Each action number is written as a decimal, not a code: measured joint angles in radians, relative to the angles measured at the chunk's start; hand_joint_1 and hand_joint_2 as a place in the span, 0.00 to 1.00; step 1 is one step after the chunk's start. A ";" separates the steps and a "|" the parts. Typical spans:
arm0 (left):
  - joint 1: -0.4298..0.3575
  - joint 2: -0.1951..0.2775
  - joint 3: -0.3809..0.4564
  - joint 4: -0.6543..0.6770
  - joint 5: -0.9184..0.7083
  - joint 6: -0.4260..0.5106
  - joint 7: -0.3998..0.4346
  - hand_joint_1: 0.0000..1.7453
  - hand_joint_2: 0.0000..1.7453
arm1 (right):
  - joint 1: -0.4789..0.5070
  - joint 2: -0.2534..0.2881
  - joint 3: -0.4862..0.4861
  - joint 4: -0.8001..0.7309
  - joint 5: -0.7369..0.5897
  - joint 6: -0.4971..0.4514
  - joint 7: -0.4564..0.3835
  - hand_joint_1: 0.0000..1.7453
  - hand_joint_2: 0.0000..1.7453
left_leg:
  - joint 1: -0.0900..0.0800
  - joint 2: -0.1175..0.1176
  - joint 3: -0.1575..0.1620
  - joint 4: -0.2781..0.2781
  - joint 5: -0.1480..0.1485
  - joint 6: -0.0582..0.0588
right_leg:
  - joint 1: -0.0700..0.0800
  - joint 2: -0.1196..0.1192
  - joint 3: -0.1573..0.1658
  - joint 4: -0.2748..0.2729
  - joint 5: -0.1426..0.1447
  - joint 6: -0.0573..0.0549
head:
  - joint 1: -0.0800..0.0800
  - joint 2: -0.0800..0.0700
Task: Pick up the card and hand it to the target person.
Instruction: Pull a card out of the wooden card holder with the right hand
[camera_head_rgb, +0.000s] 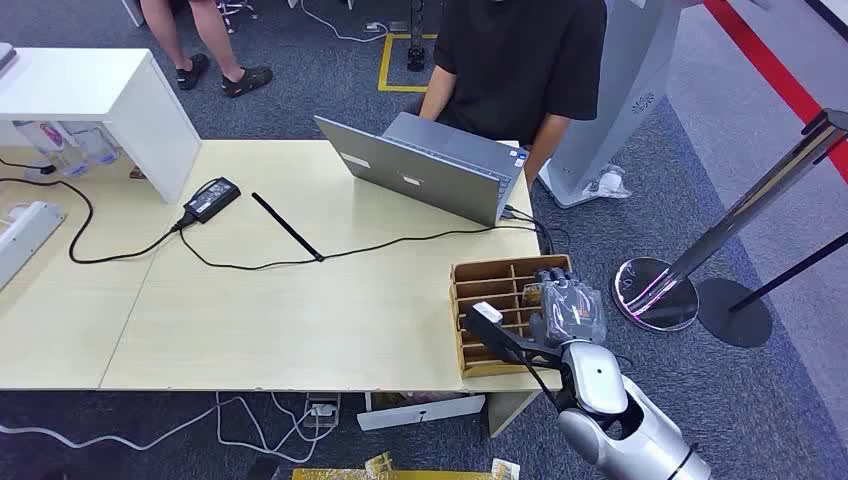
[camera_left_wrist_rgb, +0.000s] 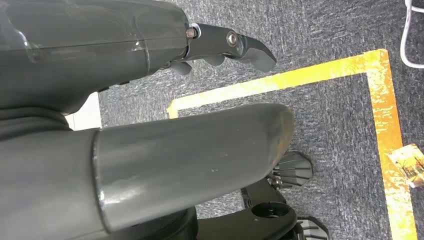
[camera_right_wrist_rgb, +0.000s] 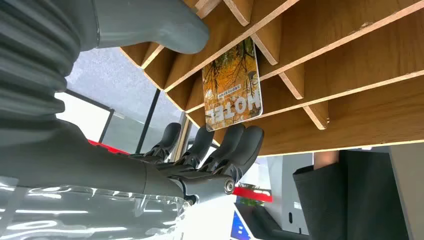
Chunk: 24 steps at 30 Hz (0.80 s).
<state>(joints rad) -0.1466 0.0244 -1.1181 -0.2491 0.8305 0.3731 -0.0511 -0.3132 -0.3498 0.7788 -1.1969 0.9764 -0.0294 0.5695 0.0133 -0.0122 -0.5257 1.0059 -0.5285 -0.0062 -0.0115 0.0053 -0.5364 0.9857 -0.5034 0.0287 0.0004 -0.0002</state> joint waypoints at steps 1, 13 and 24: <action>0.000 0.000 0.000 0.000 0.000 0.000 0.000 0.00 0.00 | -0.001 0.001 0.000 0.001 0.000 0.000 0.000 0.45 1.00 | 0.000 0.000 0.000 0.000 0.000 0.000 | 0.000 0.000 0.000 0.000 0.000 0.000 | 0.000 0.000; 0.000 0.000 -0.001 0.000 -0.004 0.000 0.000 0.00 0.00 | -0.016 0.008 0.008 0.012 0.013 -0.031 0.000 0.76 1.00 | 0.000 0.000 0.000 0.000 0.000 0.000 | 0.000 0.000 0.000 0.000 0.000 0.000 | 0.000 0.000; -0.001 -0.002 -0.002 0.000 -0.006 0.000 0.000 0.00 0.00 | -0.020 0.014 0.009 0.024 0.018 -0.049 -0.001 0.76 1.00 | 0.000 0.000 0.001 0.000 0.000 0.000 | 0.000 0.000 0.000 0.000 0.000 0.000 | 0.000 0.000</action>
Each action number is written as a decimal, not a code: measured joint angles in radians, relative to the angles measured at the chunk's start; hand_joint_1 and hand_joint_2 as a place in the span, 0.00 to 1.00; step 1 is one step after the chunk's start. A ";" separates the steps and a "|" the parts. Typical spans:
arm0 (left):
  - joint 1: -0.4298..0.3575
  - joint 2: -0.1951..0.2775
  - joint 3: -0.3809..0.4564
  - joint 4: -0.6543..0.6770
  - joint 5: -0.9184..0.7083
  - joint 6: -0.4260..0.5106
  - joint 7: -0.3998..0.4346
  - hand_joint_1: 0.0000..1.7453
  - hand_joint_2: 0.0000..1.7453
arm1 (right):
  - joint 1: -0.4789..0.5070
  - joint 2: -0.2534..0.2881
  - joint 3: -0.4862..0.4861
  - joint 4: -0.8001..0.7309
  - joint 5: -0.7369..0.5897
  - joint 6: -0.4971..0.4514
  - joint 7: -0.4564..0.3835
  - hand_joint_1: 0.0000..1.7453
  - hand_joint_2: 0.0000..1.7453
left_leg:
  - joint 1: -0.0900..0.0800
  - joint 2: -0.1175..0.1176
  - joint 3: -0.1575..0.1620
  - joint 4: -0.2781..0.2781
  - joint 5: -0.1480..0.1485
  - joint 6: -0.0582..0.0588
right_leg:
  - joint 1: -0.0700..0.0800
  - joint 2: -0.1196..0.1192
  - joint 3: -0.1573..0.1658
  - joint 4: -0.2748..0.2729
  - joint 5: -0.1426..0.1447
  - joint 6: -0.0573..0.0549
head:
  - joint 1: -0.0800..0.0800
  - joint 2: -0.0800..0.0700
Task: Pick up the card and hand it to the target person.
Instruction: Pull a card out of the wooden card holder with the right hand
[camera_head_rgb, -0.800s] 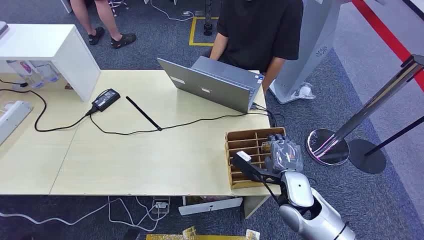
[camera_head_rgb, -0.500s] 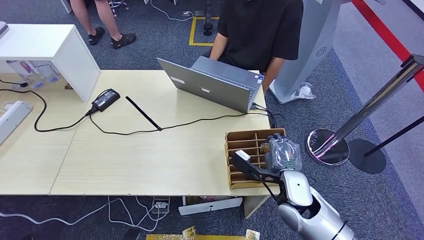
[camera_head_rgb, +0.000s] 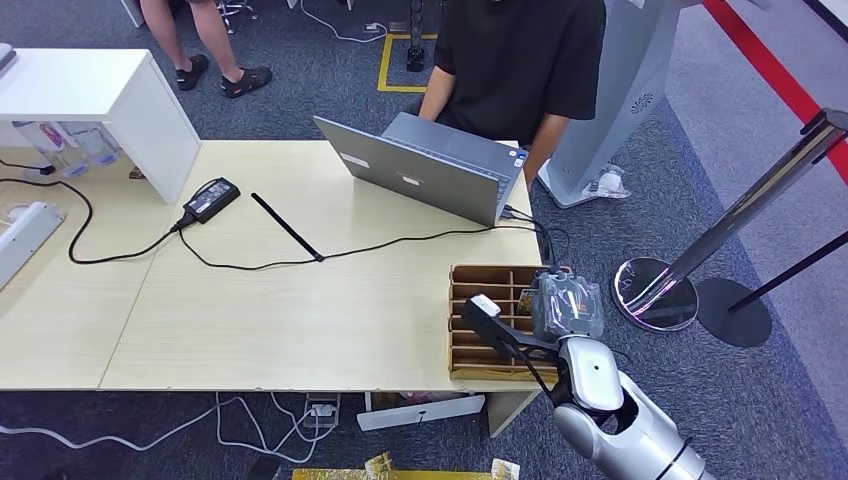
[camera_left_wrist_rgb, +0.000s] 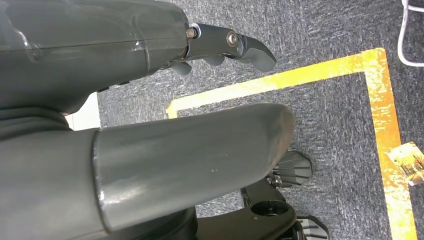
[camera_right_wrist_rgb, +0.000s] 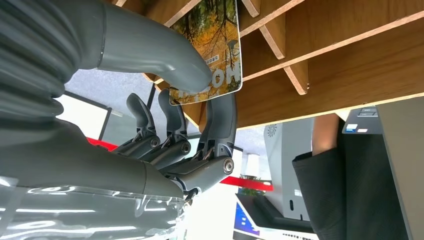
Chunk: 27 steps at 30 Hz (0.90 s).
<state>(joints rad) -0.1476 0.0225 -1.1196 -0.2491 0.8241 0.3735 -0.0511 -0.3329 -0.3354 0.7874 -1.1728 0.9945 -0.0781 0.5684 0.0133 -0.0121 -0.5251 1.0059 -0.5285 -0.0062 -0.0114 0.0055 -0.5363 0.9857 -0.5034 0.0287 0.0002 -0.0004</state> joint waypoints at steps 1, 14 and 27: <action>0.000 0.000 0.000 0.000 0.000 0.000 0.000 0.00 0.00 | 0.000 0.000 0.000 0.001 0.000 -0.001 0.000 0.76 1.00 | 0.000 0.000 0.000 0.000 0.000 0.000 | 0.000 0.000 0.000 0.000 0.000 0.000 | 0.000 0.000; -0.001 0.000 0.000 0.000 -0.002 0.000 0.000 0.00 0.00 | 0.002 0.006 0.001 0.004 0.020 -0.012 0.002 0.76 1.00 | 0.000 0.000 0.000 0.000 0.000 0.000 | 0.000 0.000 0.000 0.000 0.000 0.000 | 0.000 0.000; -0.002 0.000 0.000 0.000 -0.004 0.000 -0.006 0.00 0.00 | 0.007 0.007 -0.001 -0.008 0.091 -0.066 0.007 0.91 1.00 | 0.000 0.000 0.000 0.000 0.000 0.000 | 0.000 0.000 0.000 0.000 0.000 0.000 | 0.000 0.000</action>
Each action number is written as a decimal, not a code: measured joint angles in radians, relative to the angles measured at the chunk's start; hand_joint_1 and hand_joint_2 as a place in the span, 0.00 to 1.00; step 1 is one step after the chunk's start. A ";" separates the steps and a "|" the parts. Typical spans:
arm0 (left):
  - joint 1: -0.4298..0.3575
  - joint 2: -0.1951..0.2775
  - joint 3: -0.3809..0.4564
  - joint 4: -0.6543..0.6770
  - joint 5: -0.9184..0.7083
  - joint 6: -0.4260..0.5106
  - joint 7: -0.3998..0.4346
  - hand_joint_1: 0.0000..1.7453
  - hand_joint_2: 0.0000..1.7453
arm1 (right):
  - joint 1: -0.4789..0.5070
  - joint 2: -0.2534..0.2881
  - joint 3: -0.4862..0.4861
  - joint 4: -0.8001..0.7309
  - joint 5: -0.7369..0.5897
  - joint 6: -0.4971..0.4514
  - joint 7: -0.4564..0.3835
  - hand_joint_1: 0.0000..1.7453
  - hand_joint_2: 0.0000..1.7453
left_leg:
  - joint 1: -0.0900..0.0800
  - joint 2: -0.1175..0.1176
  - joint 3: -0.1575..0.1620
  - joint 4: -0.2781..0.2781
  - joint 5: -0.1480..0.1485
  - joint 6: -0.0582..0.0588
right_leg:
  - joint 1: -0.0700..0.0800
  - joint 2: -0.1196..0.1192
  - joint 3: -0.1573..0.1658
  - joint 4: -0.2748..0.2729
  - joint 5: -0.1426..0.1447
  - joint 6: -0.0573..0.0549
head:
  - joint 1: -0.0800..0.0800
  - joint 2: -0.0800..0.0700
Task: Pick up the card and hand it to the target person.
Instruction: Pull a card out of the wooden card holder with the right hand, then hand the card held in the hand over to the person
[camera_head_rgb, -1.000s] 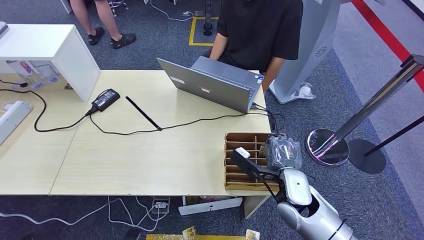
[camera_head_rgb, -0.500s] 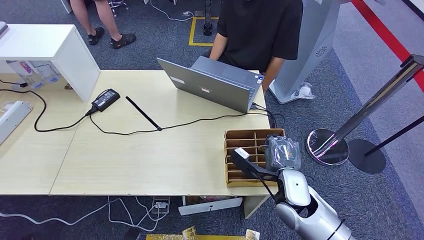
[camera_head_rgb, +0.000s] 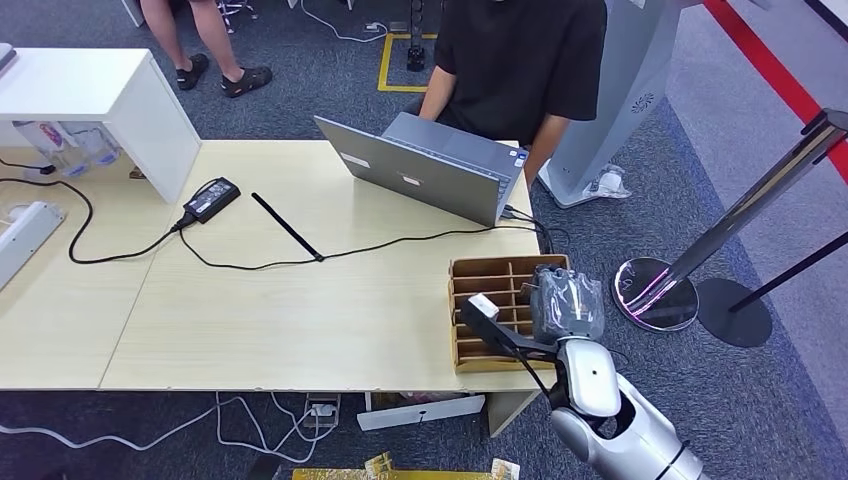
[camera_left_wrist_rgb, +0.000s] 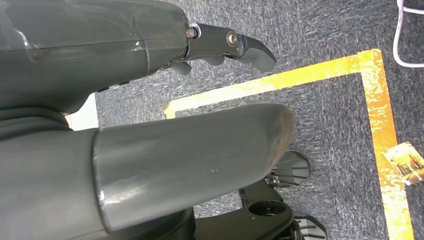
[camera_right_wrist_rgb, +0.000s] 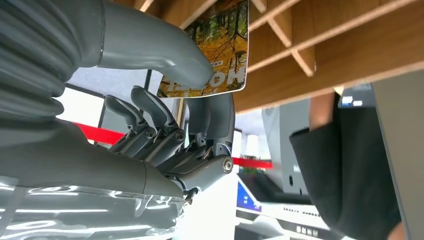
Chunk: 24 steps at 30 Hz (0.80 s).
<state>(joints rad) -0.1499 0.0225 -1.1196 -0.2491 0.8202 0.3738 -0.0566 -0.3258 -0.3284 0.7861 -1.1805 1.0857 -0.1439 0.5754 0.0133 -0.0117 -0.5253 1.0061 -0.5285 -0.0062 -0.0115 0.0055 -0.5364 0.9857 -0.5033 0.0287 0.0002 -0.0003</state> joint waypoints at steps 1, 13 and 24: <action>0.000 0.000 0.000 0.000 0.000 0.000 0.000 0.00 0.00 | 0.000 0.000 -0.001 -0.004 0.004 -0.003 0.000 0.91 1.00 | 0.000 0.000 0.000 0.000 0.000 0.000 | 0.000 0.000 0.000 0.000 0.000 0.000 | 0.000 0.000; 0.000 0.000 0.000 0.000 0.000 0.001 -0.006 0.00 0.00 | -0.001 -0.010 -0.030 -0.074 0.018 -0.006 0.004 0.85 1.00 | 0.000 0.000 0.000 0.000 0.000 0.000 | 0.000 0.000 0.000 0.000 0.000 0.000 | 0.000 0.000; -0.001 0.000 0.000 0.000 0.000 -0.001 -0.009 0.00 0.00 | -0.074 -0.062 -0.082 -0.276 0.051 0.082 0.010 0.83 1.00 | 0.000 0.000 0.000 0.000 0.000 0.000 | 0.000 0.000 0.000 0.000 0.000 0.000 | 0.000 0.000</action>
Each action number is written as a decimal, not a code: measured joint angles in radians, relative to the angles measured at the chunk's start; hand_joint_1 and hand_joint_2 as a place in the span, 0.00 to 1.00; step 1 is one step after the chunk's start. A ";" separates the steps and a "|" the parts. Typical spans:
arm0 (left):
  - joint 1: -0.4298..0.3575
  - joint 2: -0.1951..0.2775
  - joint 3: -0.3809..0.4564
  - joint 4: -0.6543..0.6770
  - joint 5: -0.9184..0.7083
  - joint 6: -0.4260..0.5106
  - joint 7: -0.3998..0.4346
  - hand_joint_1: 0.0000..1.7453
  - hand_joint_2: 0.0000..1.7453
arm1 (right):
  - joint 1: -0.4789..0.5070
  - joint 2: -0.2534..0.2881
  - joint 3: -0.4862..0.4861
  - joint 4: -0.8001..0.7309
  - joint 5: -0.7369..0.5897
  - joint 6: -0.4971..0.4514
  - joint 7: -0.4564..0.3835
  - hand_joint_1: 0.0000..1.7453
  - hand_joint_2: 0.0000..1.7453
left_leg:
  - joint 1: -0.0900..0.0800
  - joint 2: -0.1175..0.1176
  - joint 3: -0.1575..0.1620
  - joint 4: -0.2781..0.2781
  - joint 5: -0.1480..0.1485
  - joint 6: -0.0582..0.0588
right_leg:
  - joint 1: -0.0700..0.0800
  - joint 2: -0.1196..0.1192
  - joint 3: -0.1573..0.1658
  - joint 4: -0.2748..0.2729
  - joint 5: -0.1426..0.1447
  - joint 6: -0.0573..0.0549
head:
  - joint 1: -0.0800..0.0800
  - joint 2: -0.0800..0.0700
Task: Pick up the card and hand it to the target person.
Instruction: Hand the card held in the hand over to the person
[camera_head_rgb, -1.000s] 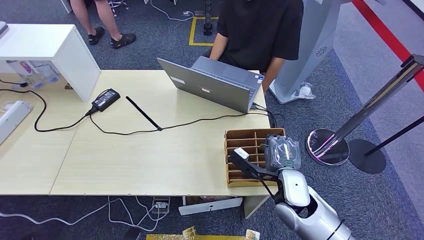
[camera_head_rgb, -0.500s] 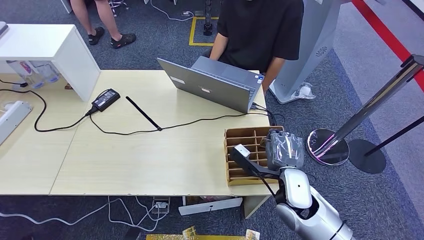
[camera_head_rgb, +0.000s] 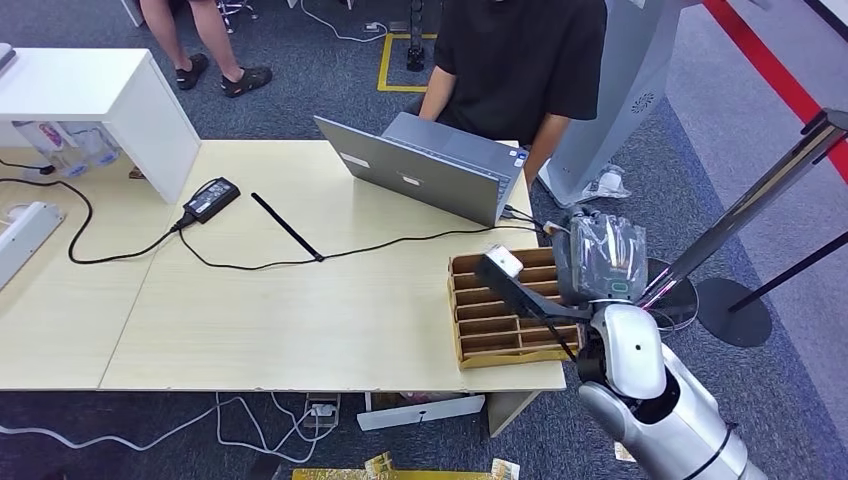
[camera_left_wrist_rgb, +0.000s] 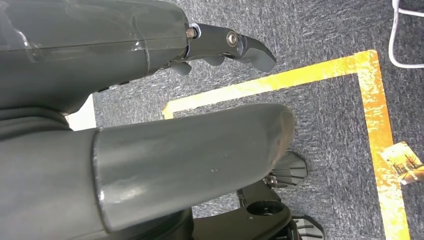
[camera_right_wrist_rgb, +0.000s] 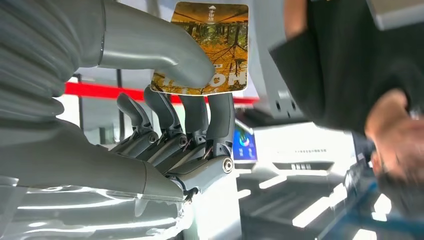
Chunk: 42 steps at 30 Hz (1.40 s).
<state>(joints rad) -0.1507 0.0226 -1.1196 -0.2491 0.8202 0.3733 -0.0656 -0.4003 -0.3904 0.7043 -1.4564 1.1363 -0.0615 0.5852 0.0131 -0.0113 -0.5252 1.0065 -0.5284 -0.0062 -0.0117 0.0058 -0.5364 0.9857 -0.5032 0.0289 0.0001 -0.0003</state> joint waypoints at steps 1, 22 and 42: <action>0.000 0.000 0.000 0.000 0.000 0.000 0.000 0.00 0.00 | -0.009 -0.003 -0.004 -0.012 0.000 0.002 0.000 0.83 1.00 | 0.000 0.000 0.000 0.000 0.000 0.000 | 0.000 0.000 0.000 0.000 0.000 0.000 | 0.000 0.000; -0.021 0.000 -0.002 0.000 -0.018 -0.005 0.018 0.00 0.00 | -0.093 -0.013 0.003 0.050 -0.022 -0.028 -0.009 0.83 1.00 | 0.000 0.000 -0.001 0.000 0.000 0.000 | 0.000 0.000 0.000 0.000 0.000 0.000 | 0.000 0.000; -0.017 0.002 -0.002 0.000 -0.015 0.003 0.010 0.00 0.00 | -0.038 -0.033 -0.007 0.248 0.038 -0.270 -0.007 0.78 1.00 | 0.000 0.000 -0.001 0.000 0.000 0.000 | 0.000 0.000 -0.001 0.000 0.000 0.000 | 0.000 0.000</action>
<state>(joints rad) -0.1677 0.0243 -1.1215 -0.2491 0.8049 0.3762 -0.0560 -0.4383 -0.4236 0.6972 -1.2085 1.1747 -0.3311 0.5781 0.0131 -0.0114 -0.5258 1.0065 -0.5285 -0.0061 -0.0117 0.0057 -0.5372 0.9856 -0.5033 0.0288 0.0002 -0.0003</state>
